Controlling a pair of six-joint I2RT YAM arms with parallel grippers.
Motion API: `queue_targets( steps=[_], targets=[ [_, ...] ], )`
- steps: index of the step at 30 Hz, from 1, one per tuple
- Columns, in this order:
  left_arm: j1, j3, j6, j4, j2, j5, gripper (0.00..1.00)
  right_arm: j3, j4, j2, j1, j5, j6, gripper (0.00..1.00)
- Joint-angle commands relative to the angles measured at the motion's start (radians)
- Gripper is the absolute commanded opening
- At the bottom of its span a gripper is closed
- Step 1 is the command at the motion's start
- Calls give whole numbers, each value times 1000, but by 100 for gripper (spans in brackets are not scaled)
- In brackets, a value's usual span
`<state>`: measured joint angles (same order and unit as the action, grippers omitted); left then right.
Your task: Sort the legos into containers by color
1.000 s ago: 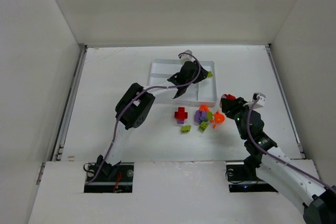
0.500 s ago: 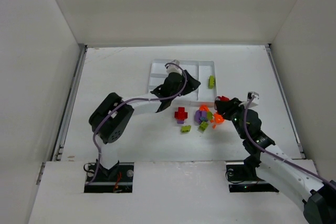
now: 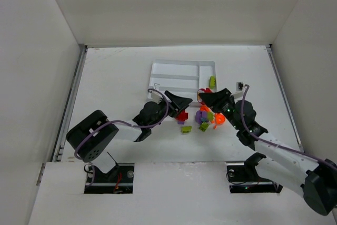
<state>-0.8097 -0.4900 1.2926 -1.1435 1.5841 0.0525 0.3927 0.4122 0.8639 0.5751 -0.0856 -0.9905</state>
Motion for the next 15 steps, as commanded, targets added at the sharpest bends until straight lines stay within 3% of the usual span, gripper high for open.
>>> queue_targets(
  steps=[1,7,15],
  targets=[
    [-3,45,66,-234,-97,10,54,51,187,73,38,0,-140,26],
    [4,122,50,-257,-220,-2,56,86,266,178,120,-117,-168,27],
    [30,131,24,-217,-262,20,56,109,384,296,153,-132,-275,27]
  ],
)
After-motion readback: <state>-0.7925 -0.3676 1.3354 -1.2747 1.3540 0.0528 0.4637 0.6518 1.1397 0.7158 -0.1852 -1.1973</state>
